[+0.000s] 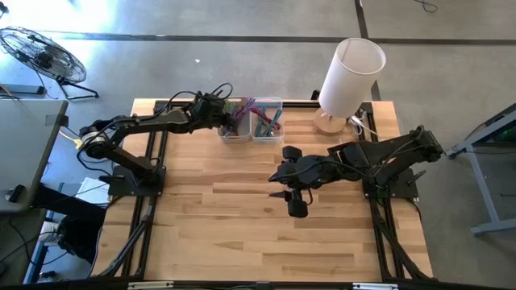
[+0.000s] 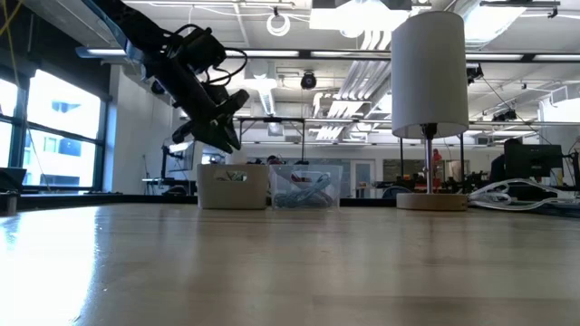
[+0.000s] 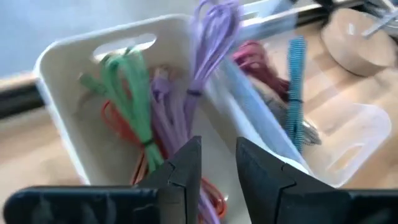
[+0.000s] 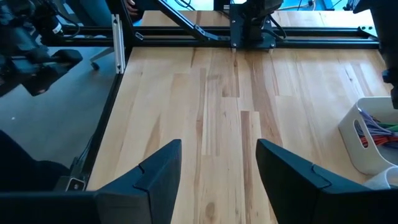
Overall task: Pick & Place USB Port
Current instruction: Return to home position
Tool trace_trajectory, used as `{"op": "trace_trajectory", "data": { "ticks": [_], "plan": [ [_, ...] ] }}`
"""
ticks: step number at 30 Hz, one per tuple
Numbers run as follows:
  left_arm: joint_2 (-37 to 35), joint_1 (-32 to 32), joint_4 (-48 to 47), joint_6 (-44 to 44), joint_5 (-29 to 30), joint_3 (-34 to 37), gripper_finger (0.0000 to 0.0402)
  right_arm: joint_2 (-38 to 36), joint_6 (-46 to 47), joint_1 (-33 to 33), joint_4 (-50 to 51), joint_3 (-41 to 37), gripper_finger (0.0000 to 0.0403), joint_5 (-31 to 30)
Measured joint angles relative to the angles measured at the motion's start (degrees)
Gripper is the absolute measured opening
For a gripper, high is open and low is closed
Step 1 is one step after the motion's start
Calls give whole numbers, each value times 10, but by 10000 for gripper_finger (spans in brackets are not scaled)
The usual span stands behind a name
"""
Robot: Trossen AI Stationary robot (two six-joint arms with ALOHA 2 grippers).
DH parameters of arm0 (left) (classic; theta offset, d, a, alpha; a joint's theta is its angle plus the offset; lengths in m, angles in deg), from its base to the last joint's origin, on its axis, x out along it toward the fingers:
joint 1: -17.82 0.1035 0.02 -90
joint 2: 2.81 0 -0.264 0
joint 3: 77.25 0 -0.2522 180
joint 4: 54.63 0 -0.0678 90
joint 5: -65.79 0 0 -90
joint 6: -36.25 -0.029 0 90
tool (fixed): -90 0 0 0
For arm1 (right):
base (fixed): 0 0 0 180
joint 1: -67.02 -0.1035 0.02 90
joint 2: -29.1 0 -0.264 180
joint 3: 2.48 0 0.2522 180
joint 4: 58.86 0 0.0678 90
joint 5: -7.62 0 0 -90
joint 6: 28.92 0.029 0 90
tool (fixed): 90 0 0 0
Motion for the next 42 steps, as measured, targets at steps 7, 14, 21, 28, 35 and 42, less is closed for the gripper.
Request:
{"op": "trace_trajectory", "data": {
  "ticks": [7, 14, 21, 28, 35, 42],
  "plan": [
    [-52, 0, 129, -180, -170, 0, 99, -3, 10, 0, 19, -1, 199, 0],
    [-176, 0, 210, -314, -423, -1, 99, -76, -16, -12, 35, 31, 199, -9],
    [-328, 0, 118, -389, -456, 0, 99, -195, -69, -31, 47, 36, 199, -94],
    [-458, 0, -50, -446, -444, 0, 98, -281, -90, -21, 76, 37, 168, -163],
    [-563, 0, -230, -536, -398, 0, 11, -320, -71, -21, 149, 37, 13, -201],
    [-640, 0, -292, -560, -368, 0, 3, -332, -38, -21, 201, 36, 4, -228]
  ]
}}
